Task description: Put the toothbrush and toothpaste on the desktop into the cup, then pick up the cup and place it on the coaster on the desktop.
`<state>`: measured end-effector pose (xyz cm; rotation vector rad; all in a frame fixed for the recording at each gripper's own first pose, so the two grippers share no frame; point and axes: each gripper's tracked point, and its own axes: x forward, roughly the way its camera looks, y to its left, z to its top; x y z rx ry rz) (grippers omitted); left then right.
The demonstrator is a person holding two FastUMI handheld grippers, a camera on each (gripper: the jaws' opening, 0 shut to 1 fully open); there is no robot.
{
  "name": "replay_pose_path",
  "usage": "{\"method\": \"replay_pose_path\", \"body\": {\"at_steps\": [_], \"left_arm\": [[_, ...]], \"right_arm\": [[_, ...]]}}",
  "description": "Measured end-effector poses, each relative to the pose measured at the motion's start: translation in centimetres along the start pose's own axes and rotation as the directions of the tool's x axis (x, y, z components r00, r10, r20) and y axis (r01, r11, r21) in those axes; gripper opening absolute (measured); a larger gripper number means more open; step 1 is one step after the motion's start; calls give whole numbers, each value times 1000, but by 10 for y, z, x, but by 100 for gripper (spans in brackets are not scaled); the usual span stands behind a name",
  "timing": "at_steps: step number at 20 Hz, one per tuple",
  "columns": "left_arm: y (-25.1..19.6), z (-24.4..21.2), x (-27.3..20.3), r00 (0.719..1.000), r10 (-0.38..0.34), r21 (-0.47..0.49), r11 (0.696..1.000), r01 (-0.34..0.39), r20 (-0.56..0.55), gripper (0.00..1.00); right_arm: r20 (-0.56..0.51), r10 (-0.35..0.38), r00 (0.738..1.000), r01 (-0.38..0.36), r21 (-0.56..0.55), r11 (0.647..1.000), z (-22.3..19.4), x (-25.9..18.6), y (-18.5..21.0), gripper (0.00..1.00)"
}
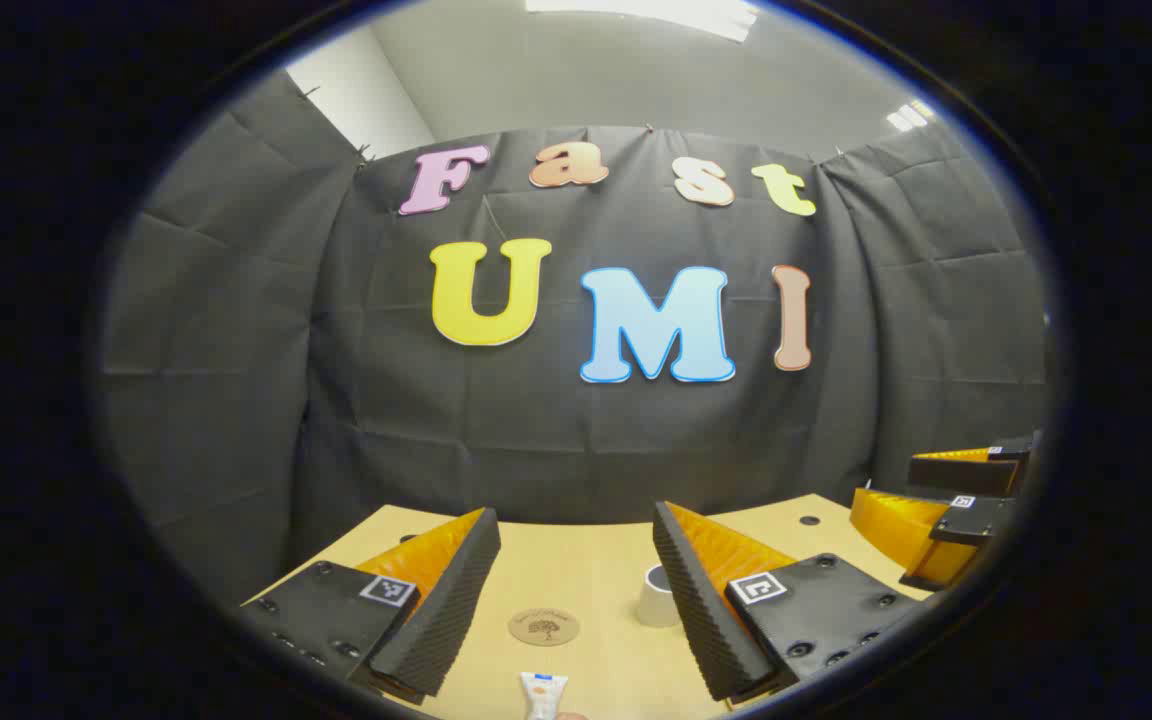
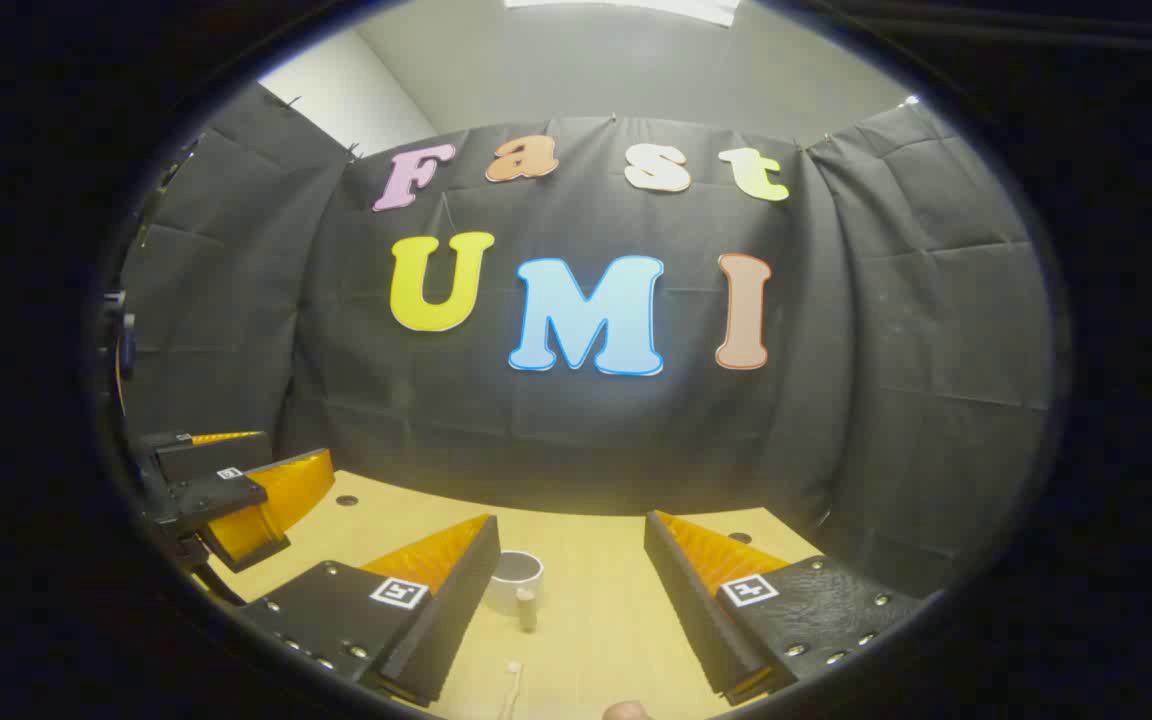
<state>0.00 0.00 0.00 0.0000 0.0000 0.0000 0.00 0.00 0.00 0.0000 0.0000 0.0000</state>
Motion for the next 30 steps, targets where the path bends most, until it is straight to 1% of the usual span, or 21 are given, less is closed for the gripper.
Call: {"method": "replay_pose_path", "body": {"at_steps": [1,2,3,4,5,6,9,10,11,12,13,14,16,19,20,22,23,24,25,26,30], "left_arm": [[-1,2,-1,1000,-7,-1,1000,7,4,95],[-1,3,-1,1000,-10,2,1000,10,3,98],[-1,2,0,1000,-13,4,1000,13,-3,98],[-2,0,1,1000,-15,4,1000,15,-11,95],[-1,-1,1,1000,-18,-1,1000,18,-17,100],[-1,-2,1,1000,-20,-5,1000,20,-24,98],[1,-8,3,999,-23,-2,1000,23,-47,98],[1,-10,4,998,-22,4,1000,23,-54,98],[1,-11,3,998,-21,10,1000,21,-55,100],[1,-10,3,998,-22,15,1000,22,-57,98],[2,-9,3,998,-21,19,1000,22,-56,98],[1,-9,4,998,-24,19,999,25,-57,100],[-1,-15,5,996,-33,17,999,34,-79,98],[0,-28,10,992,-37,8,999,39,-119,98],[1,-33,11,990,-36,6,999,37,-139,100],[8,-46,18,981,-32,8,999,34,-190,100],[12,-57,19,974,-23,13,1000,26,-226,98],[16,-65,21,968,-22,13,1000,26,-250,100],[16,-72,21,960,-19,11,1000,23,-279,100],[19,-83,22,949,-19,8,1000,23,-316,98],[30,-128,27,887,-8,-24,1000,-3,-461,98]], "right_arm": [[2,-2,1000,2,-4,1000,1,-1,-1,90],[3,-5,1000,5,-9,1000,2,-2,-1,90],[0,-5,1000,5,-12,1000,2,-3,0,90],[-5,-3,1000,3,-13,1000,1,-3,0,90],[-6,-1,1000,1,-13,1000,1,-3,2,90],[-8,0,1000,-1,-14,1000,2,-3,3,90],[-15,8,1000,-8,-12,1000,1,-3,7,92],[-20,11,1000,-11,-9,1000,-1,-3,9,90],[-24,17,1000,-17,-6,1000,-2,-2,11,92],[-28,19,999,-19,-6,1000,-3,0,12,90],[-33,20,999,-20,-9,1000,-5,-1,13,92],[-42,21,999,-21,-9,1000,-7,0,14,91],[-67,26,997,-26,3,1000,-14,1,18,90],[-116,13,993,-11,10,1000,-25,5,18,91],[-141,9,990,-6,17,1000,-33,6,19,91],[-212,9,977,-3,25,1000,-52,10,22,91],[-247,13,969,-6,30,1000,-61,12,24,91],[-279,16,960,-6,36,999,-69,14,26,91],[-313,18,949,-5,41,999,-77,15,27,91],[-352,23,936,-6,47,999,-87,15,29,91],[-494,39,869,-3,74,997,-127,15,37,91]]}}
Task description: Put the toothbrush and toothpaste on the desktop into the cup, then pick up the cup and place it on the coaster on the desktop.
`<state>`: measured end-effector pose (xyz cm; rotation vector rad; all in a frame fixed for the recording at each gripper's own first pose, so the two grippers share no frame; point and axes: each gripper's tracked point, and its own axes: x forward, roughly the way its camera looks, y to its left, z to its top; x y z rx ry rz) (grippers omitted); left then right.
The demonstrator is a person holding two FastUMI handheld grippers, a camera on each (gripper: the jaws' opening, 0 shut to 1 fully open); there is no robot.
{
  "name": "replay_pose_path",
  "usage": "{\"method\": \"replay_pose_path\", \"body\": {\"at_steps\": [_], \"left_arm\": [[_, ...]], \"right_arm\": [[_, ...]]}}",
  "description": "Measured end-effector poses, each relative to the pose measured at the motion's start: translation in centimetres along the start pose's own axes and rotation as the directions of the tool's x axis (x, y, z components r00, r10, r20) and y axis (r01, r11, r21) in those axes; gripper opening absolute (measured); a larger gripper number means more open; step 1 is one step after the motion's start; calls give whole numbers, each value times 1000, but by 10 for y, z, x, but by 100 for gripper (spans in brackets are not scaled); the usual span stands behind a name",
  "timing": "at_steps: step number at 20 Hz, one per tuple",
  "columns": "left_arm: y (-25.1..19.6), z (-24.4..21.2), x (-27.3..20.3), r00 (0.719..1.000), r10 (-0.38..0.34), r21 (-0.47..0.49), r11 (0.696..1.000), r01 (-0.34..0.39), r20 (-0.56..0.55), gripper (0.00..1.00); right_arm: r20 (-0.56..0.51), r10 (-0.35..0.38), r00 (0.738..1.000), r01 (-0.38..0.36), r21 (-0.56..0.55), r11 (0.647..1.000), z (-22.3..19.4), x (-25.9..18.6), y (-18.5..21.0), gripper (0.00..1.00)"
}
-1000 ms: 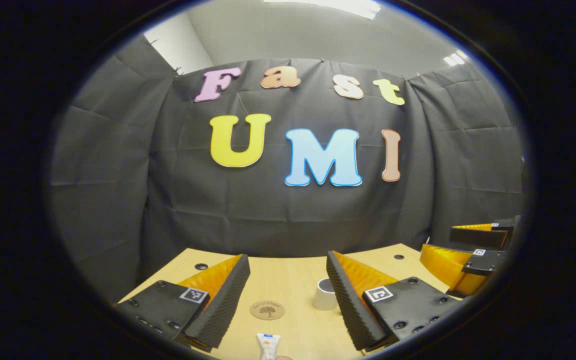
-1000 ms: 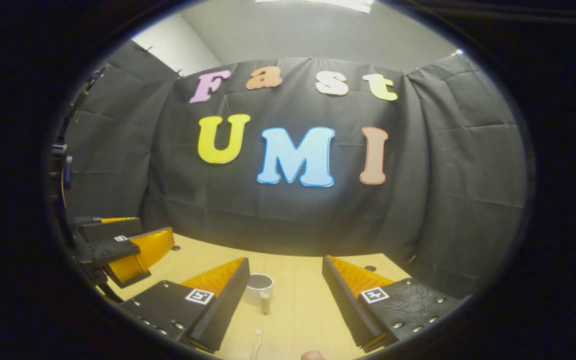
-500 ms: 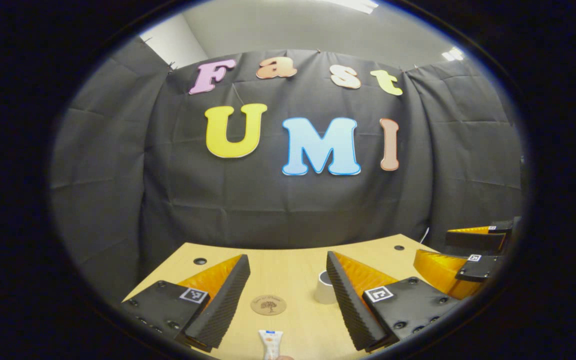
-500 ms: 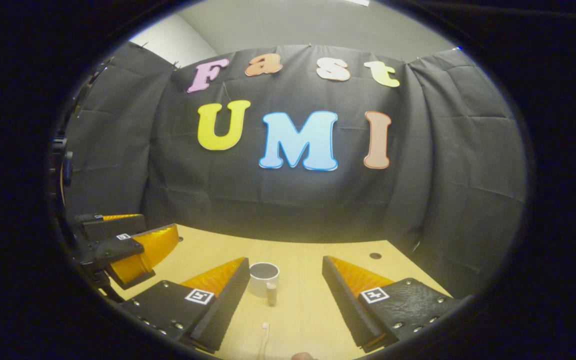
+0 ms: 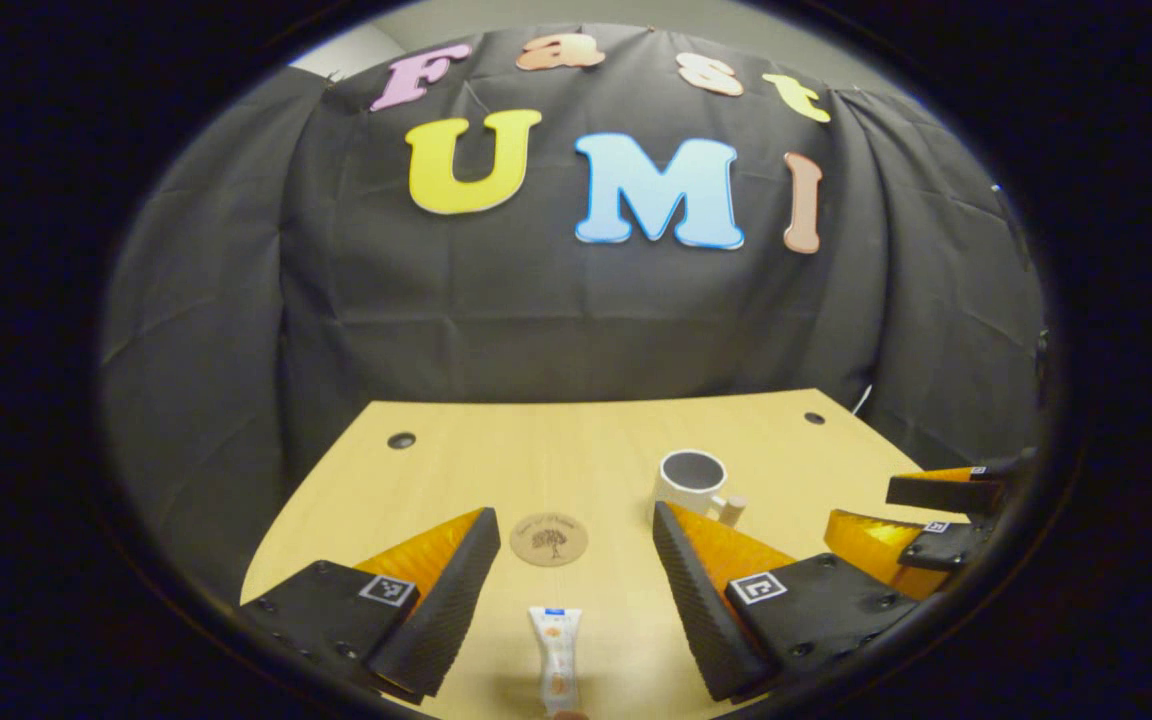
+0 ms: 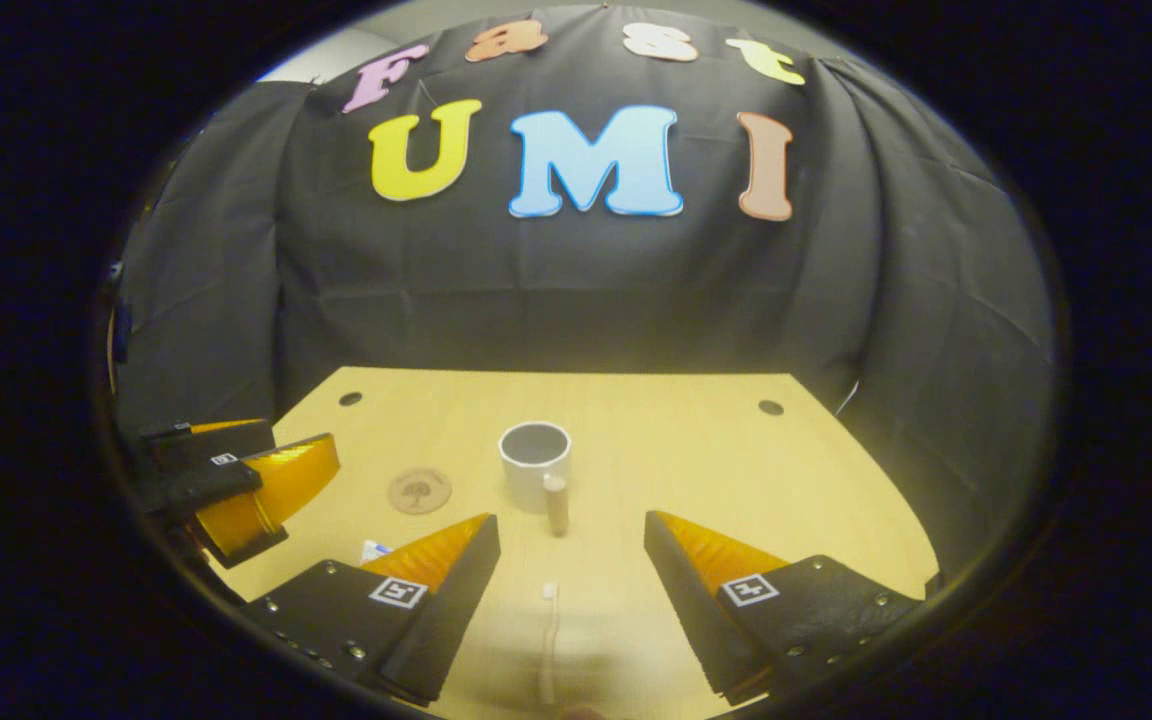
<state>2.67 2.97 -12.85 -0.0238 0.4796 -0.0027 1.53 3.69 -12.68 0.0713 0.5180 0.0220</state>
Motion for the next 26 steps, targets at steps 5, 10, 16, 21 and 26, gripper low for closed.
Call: {"method": "replay_pose_path", "body": {"at_steps": [5,10,16,21,26], "left_arm": [[12,-61,31,970,2,-52,999,-15,-243,98],[23,-119,37,887,8,-58,998,-39,-461,98],[36,-168,33,787,17,-72,994,-77,-616,99],[37,-192,34,719,-1,-72,995,-68,-695,99],[30,-209,35,676,-20,-90,994,-69,-737,96]], "right_arm": [[-215,10,977,-7,13,1000,-50,16,8,91],[-391,31,920,-25,19,999,-93,34,17,92],[-539,45,841,-47,11,999,-133,42,25,93],[-637,54,769,-69,2,998,-159,43,34,93],[-707,48,706,-43,25,999,-179,46,32,90]]}}
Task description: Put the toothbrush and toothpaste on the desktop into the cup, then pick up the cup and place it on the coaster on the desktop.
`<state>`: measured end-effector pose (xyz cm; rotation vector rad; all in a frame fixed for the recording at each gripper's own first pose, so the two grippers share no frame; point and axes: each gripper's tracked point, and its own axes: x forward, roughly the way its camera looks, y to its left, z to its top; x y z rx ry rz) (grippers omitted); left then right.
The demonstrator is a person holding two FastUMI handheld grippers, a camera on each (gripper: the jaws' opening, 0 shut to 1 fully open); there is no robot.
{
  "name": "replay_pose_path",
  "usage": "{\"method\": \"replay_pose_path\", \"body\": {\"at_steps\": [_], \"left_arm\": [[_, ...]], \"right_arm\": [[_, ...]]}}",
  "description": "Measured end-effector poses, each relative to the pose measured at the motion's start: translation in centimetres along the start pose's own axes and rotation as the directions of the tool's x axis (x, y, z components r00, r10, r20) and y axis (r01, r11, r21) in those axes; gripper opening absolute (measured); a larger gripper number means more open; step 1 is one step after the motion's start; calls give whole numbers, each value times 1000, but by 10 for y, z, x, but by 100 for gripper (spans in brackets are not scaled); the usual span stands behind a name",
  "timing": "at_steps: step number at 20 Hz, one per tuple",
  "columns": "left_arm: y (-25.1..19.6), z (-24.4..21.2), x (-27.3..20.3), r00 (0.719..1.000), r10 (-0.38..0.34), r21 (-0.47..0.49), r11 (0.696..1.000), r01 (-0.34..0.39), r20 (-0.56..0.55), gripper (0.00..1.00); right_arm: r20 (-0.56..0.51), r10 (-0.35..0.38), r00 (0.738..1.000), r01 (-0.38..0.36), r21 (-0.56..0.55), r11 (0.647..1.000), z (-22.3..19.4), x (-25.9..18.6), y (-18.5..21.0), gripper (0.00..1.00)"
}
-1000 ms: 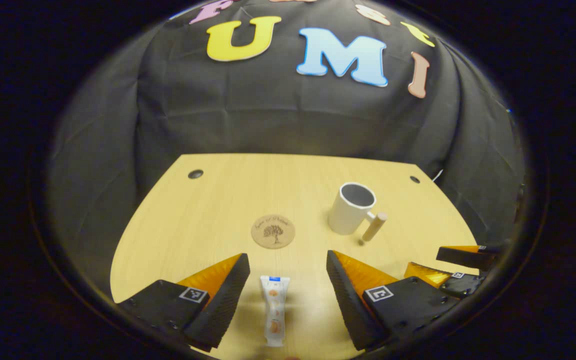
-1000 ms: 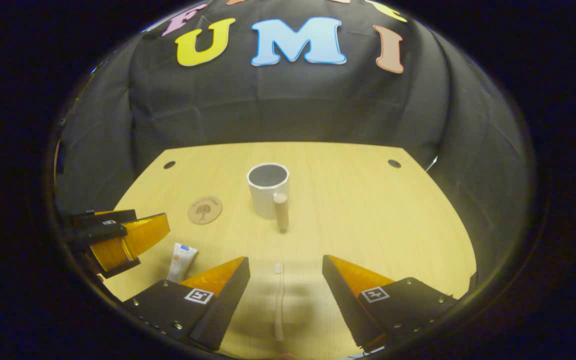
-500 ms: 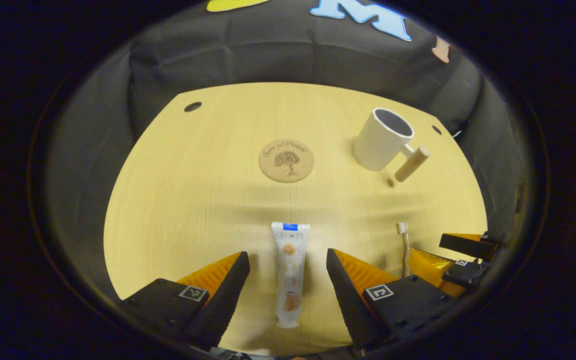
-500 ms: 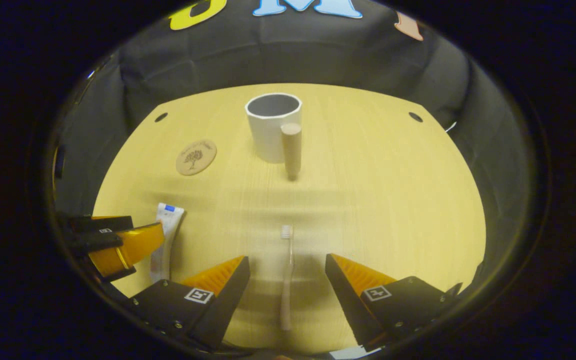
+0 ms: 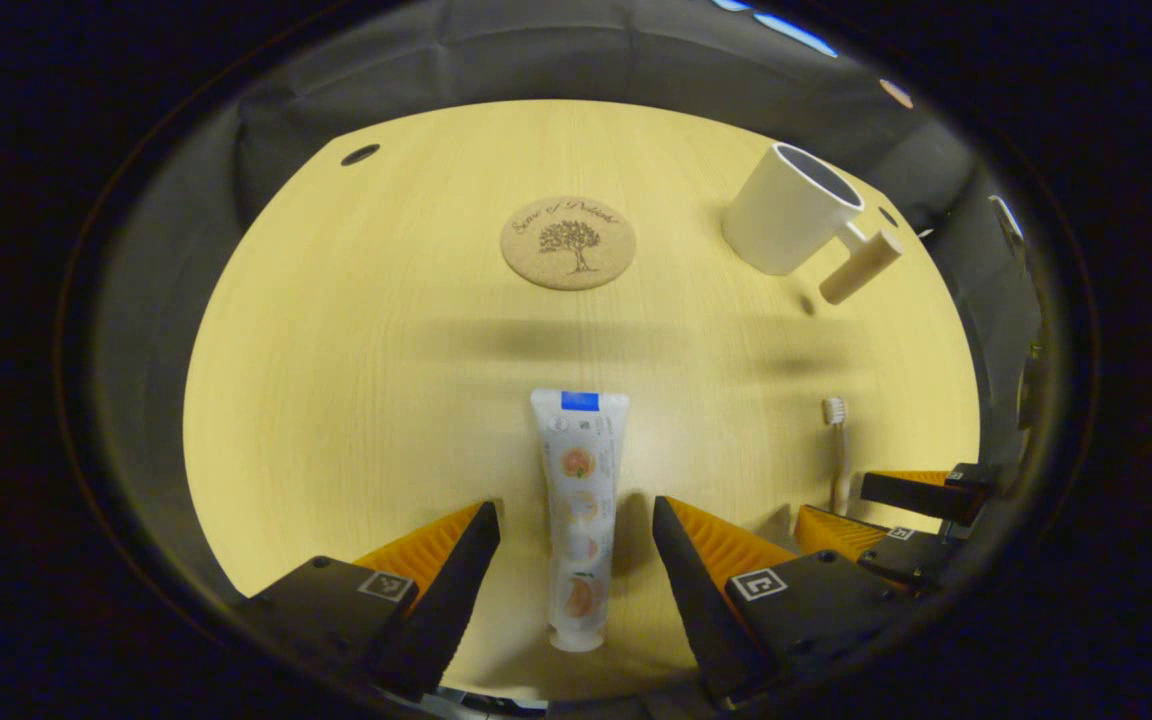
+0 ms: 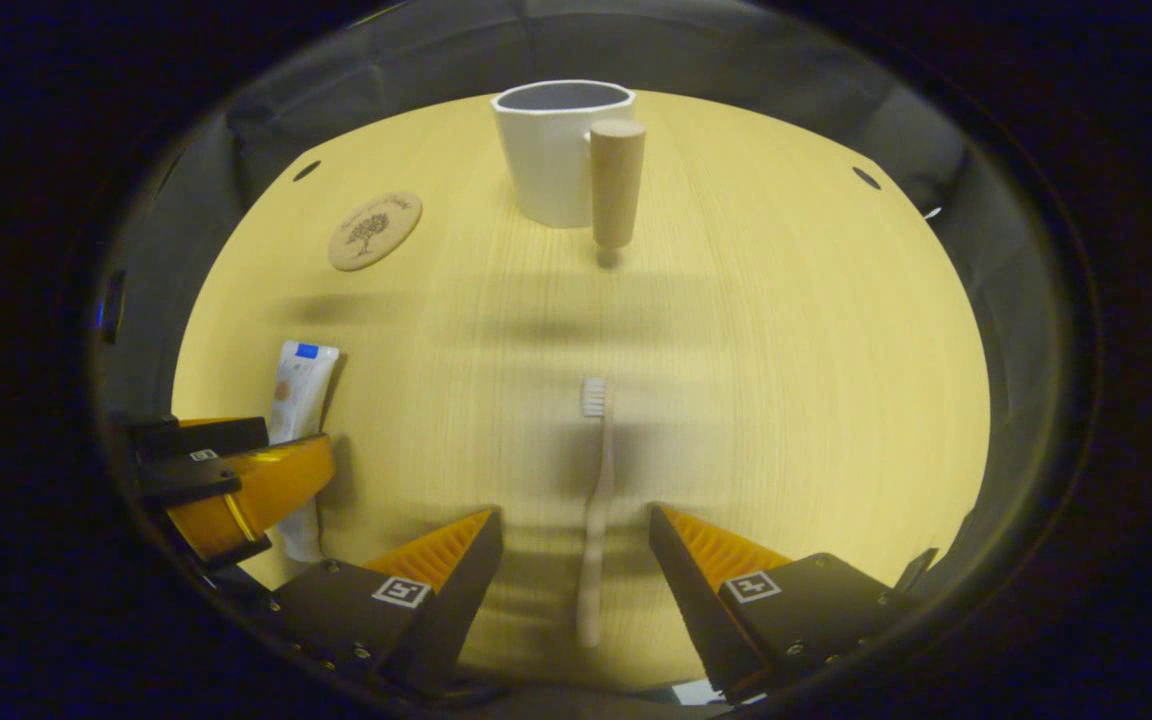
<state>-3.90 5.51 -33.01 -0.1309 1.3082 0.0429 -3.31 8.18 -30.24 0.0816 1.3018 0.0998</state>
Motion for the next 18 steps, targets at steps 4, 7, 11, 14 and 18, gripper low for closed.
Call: {"method": "replay_pose_path", "body": {"at_steps": [4,7,11,14,18], "left_arm": [[2,-9,5,999,16,-14,1000,-16,-36,93],[5,-9,6,999,39,-1,999,-39,-36,75],[11,-9,8,996,84,9,996,-84,-27,53],[11,-9,8,996,85,5,996,-84,-23,36],[11,-9,6,998,68,11,998,-68,-19,27]], "right_arm": [[-13,-22,1000,22,-11,1000,-2,2,-7,84],[-37,-28,999,27,-28,999,-5,1,-4,72],[-62,-26,998,23,-51,998,-11,2,0,54],[-74,-24,997,22,-38,999,-14,3,1,21],[-79,31,996,-31,0,1000,-15,-3,4,13]]}}
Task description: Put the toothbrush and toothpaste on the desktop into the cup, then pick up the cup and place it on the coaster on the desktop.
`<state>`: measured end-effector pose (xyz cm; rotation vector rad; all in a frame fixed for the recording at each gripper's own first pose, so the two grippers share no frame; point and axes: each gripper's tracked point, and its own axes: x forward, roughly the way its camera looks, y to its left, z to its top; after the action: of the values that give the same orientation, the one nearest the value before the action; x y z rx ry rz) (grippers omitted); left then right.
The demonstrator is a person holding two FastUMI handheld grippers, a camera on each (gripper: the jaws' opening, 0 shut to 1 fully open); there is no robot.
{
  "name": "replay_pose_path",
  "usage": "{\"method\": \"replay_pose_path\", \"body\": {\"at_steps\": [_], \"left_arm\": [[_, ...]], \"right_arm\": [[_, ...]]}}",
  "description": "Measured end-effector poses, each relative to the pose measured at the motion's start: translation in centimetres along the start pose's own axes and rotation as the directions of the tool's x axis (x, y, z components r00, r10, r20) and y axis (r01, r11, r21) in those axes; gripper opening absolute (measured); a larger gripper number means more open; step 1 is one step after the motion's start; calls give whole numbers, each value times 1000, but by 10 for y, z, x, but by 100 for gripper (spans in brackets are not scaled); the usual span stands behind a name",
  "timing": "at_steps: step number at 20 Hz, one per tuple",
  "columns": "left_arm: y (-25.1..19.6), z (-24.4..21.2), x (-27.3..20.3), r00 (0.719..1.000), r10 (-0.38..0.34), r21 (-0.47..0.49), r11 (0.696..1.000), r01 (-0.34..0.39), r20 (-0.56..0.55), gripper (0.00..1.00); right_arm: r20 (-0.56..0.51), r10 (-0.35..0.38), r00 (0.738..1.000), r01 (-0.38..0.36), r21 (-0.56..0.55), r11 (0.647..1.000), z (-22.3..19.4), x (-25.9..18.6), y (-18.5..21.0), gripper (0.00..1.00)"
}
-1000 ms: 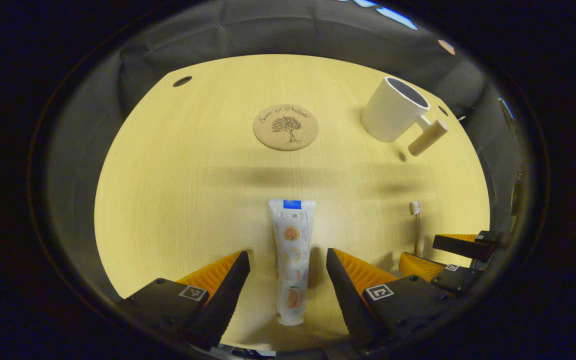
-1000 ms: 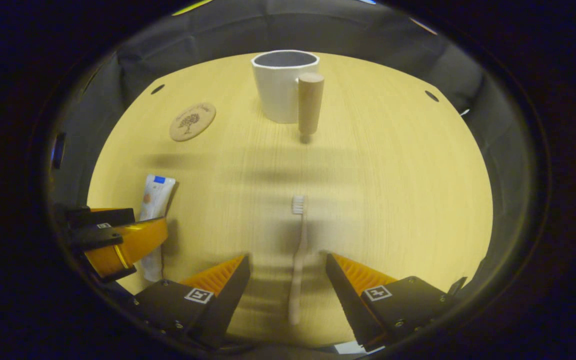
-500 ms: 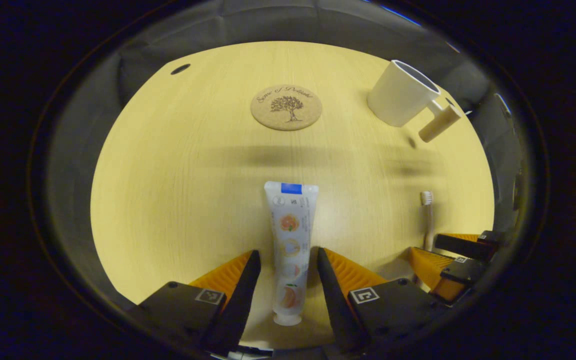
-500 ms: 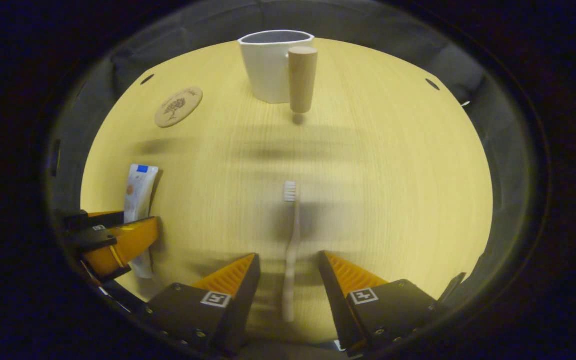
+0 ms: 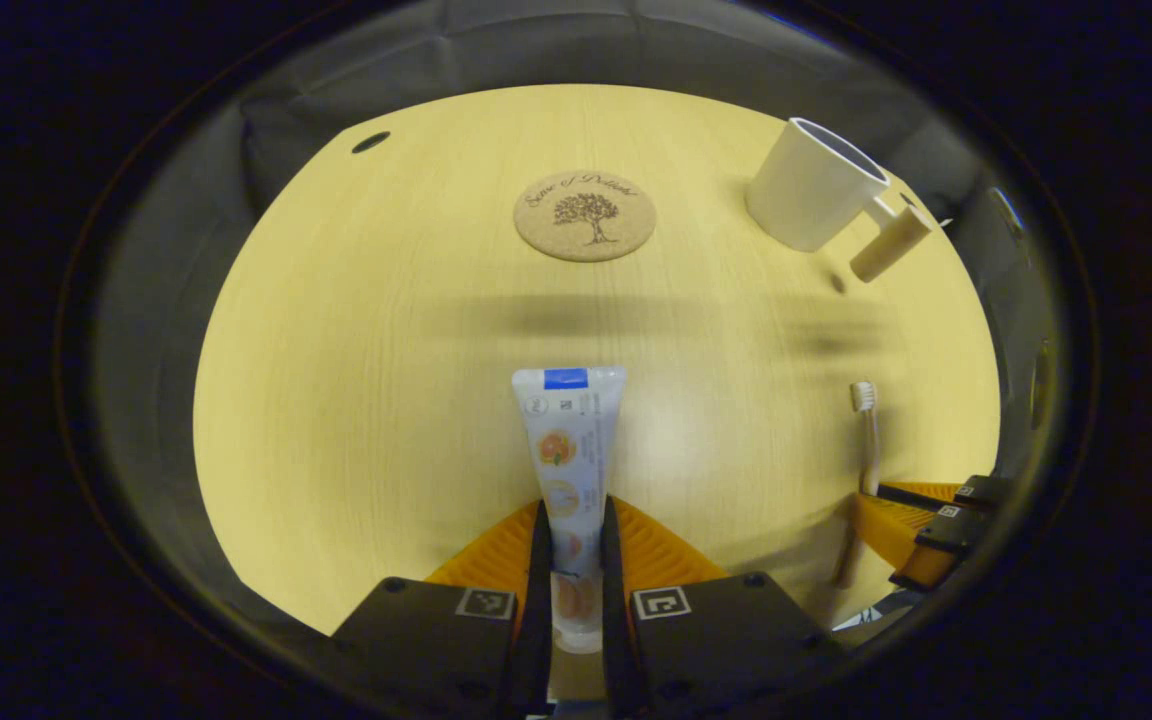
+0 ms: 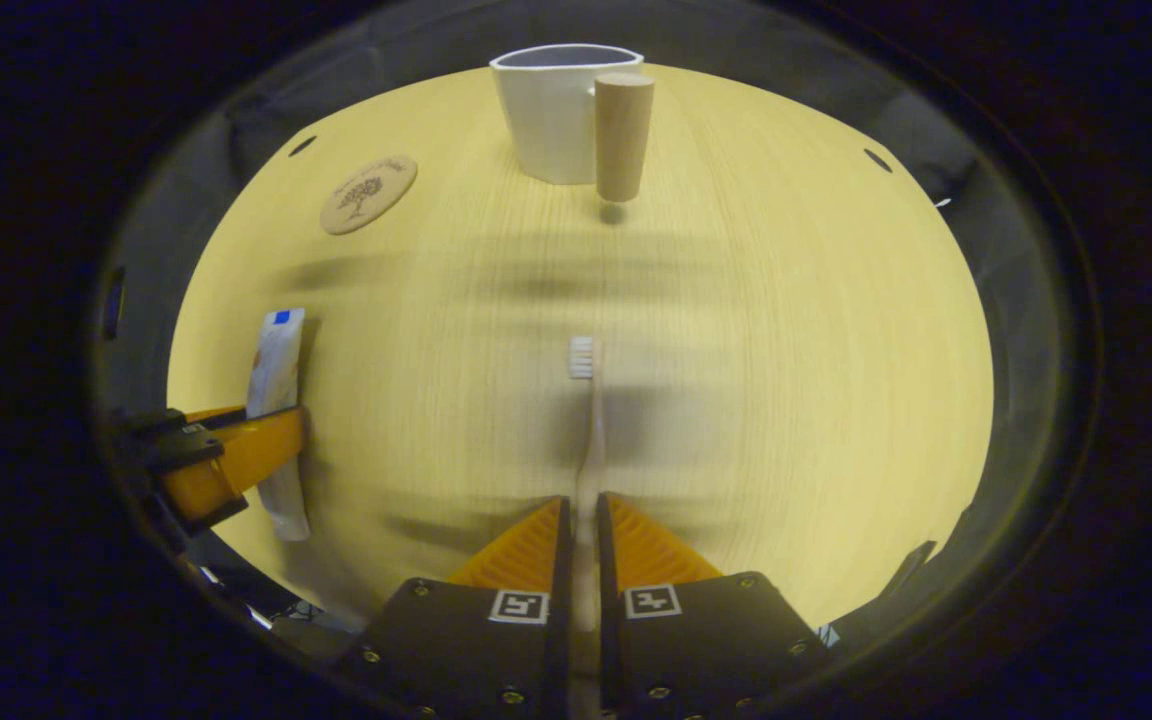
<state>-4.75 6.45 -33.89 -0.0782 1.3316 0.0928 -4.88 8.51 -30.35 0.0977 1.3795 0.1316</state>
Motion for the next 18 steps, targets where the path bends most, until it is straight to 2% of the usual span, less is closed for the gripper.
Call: {"method": "replay_pose_path", "body": {"at_steps": [1,3,9,12,18], "left_arm": [[-1,0,0,1000,-13,14,1000,13,5,27],[-3,-2,-3,999,-42,3,999,42,12,22],[-5,-8,-7,997,-74,-40,996,76,28,22],[-5,-5,-14,995,-73,-60,995,77,63,22],[-9,22,-37,981,-78,-68,993,91,176,22]], "right_arm": [[-7,21,1000,-21,11,1000,3,3,0,6],[6,58,998,-58,44,997,7,3,-1,3],[46,137,989,-140,68,988,8,-6,8,3],[115,201,973,-210,66,975,18,-21,17,3],[270,244,931,-265,41,963,47,-59,17,3]]}}
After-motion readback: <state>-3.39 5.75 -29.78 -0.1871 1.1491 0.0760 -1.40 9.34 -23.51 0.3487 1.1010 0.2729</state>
